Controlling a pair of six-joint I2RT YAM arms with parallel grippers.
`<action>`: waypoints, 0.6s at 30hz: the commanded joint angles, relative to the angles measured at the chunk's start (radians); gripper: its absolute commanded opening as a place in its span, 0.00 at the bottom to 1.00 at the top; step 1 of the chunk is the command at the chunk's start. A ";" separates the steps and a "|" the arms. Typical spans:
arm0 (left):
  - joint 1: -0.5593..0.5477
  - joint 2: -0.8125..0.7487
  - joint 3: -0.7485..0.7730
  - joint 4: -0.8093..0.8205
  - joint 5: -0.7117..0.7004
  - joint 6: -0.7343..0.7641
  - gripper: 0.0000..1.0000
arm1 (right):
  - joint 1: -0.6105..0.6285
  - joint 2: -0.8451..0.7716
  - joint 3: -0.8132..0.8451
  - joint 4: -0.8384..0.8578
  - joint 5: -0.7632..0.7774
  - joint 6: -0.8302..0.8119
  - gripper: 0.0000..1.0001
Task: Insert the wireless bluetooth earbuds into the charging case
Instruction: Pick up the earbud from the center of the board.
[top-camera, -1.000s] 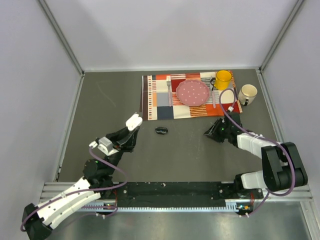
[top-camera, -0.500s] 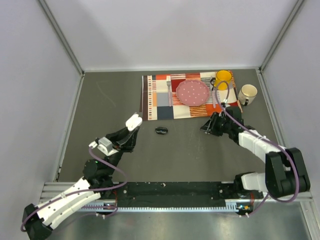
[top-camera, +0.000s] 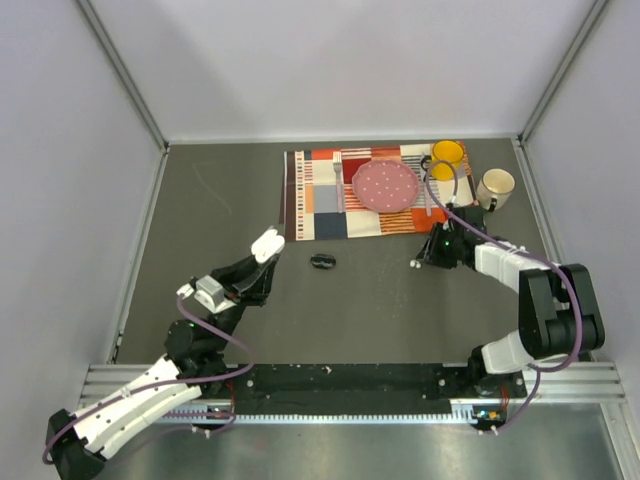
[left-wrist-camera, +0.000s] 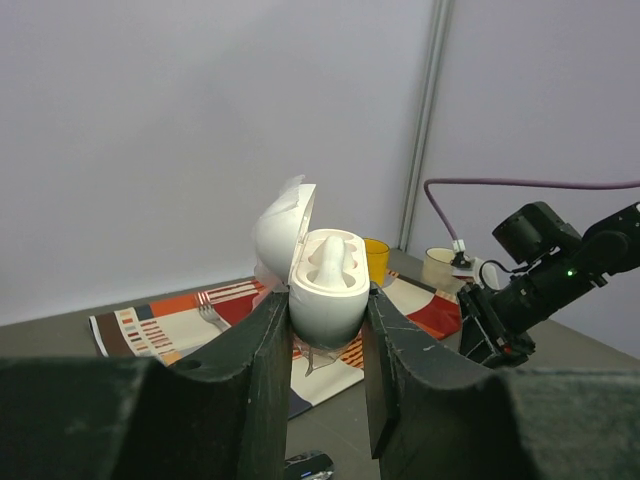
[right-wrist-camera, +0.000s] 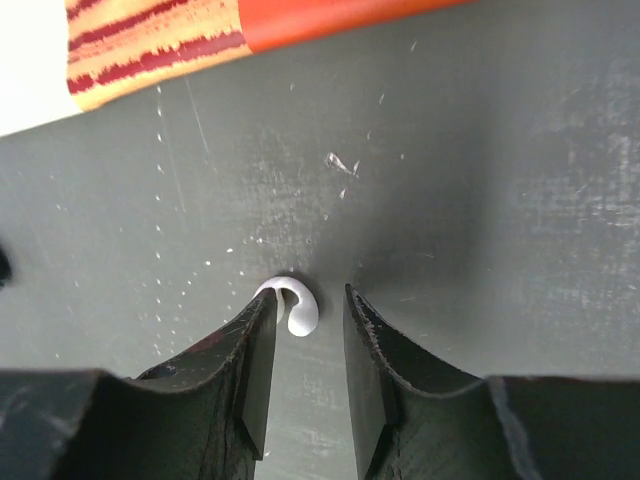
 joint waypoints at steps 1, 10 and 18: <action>-0.001 -0.014 0.009 0.014 0.027 0.001 0.00 | -0.006 0.030 0.051 0.015 -0.048 -0.053 0.32; -0.003 0.010 0.012 0.031 0.034 0.004 0.00 | -0.005 0.059 0.030 0.024 -0.048 -0.073 0.30; -0.003 0.017 0.014 0.036 0.032 0.001 0.00 | -0.005 0.079 0.016 0.062 -0.091 -0.080 0.27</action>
